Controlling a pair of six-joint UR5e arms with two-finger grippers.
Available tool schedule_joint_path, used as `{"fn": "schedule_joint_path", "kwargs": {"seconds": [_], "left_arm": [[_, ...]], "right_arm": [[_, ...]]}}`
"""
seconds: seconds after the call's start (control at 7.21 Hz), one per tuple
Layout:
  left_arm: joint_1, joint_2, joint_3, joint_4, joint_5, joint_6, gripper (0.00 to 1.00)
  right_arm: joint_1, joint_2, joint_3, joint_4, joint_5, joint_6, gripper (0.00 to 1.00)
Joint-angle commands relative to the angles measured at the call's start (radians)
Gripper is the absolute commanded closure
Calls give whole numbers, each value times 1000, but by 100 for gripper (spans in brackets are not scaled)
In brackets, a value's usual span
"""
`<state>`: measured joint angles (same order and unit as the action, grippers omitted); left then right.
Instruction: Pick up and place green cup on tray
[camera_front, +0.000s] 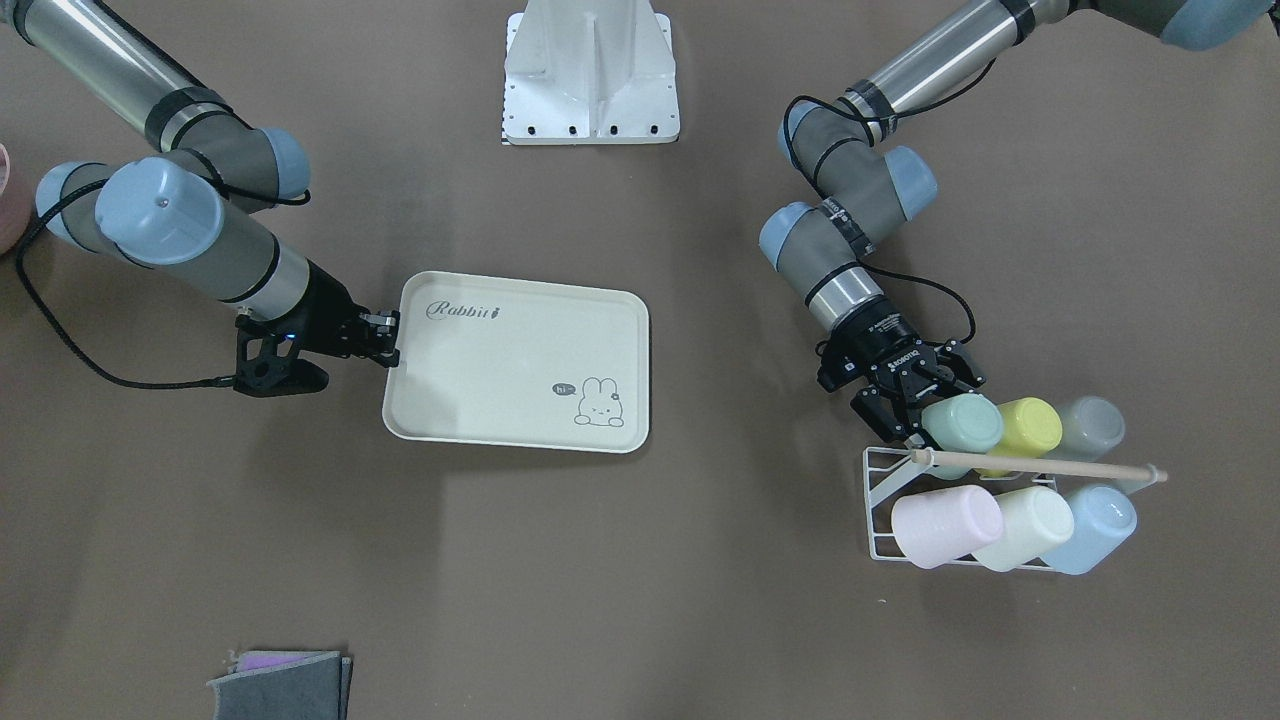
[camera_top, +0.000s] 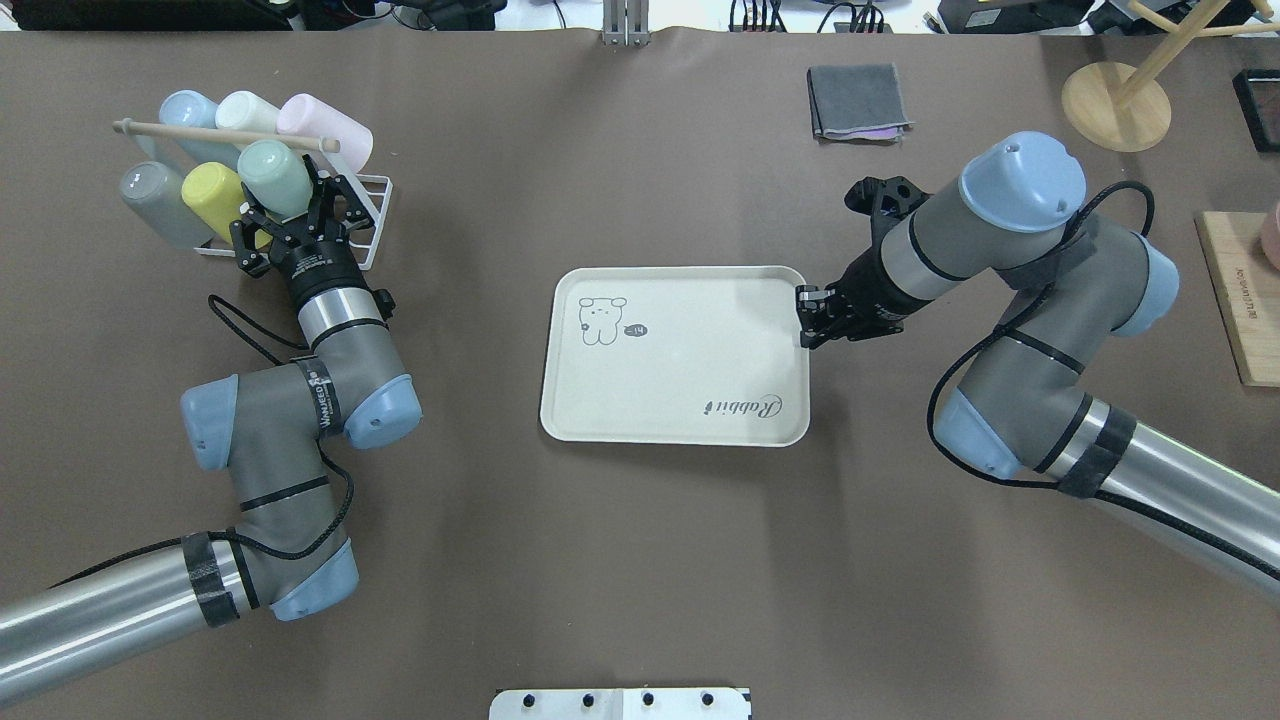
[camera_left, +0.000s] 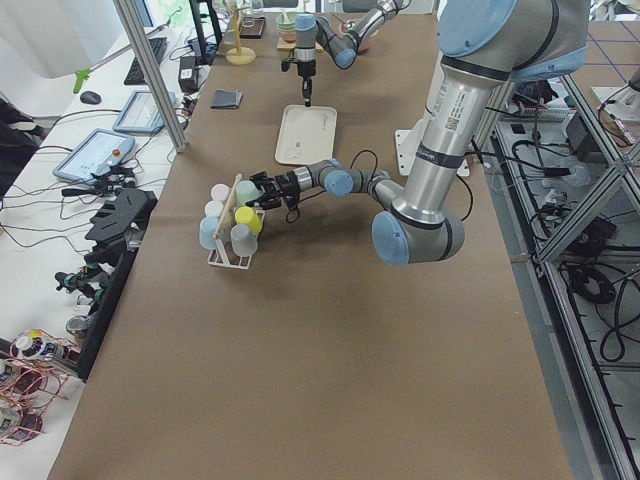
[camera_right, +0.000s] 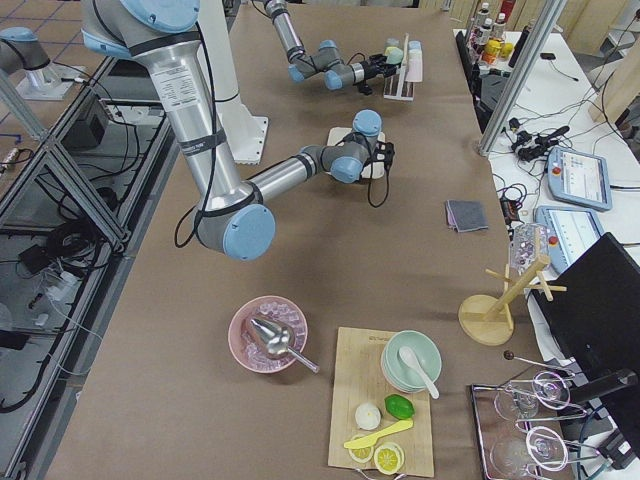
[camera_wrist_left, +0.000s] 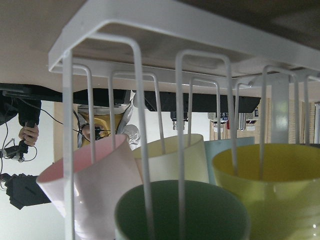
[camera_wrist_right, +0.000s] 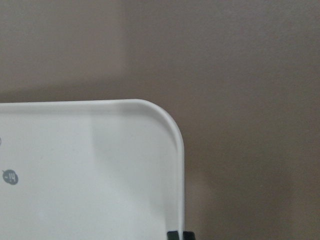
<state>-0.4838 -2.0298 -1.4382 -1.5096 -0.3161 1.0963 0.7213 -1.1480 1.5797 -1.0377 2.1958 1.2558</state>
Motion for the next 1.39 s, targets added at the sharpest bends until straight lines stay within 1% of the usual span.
{"fn": "schedule_joint_path", "kwargs": {"seconds": [0.0,0.14,0.28,0.42,0.55,0.69,0.83,0.97,1.11,1.25], "left_arm": [[-1,6,-51,-21,0,30,84],[1,9,-65,-21,-1,37,84],[1,16,-82,-21,-1,49,84],[1,31,-134,-29,-1,104,84],[1,55,-181,-58,-1,156,84],[1,72,-208,-131,-1,213,84],[1,82,-214,-253,-1,264,84],[-1,77,-215,-379,-1,345,84],[-2,76,-217,-491,-15,385,84],[-2,69,-238,-545,-71,384,84]], "right_arm": [[-61,39,13,-1,-57,62,100],[-77,71,11,-4,-68,104,100],[-88,83,8,-4,-74,105,100],[-98,106,0,-5,-89,105,100],[-108,106,-1,-8,-99,90,100],[-114,102,-7,-7,-100,67,100],[-114,97,-26,-4,-113,6,100],[-114,99,-47,1,-140,-16,100],[-114,99,-56,1,-145,-18,100],[-114,99,-55,2,-145,-18,100]]}}
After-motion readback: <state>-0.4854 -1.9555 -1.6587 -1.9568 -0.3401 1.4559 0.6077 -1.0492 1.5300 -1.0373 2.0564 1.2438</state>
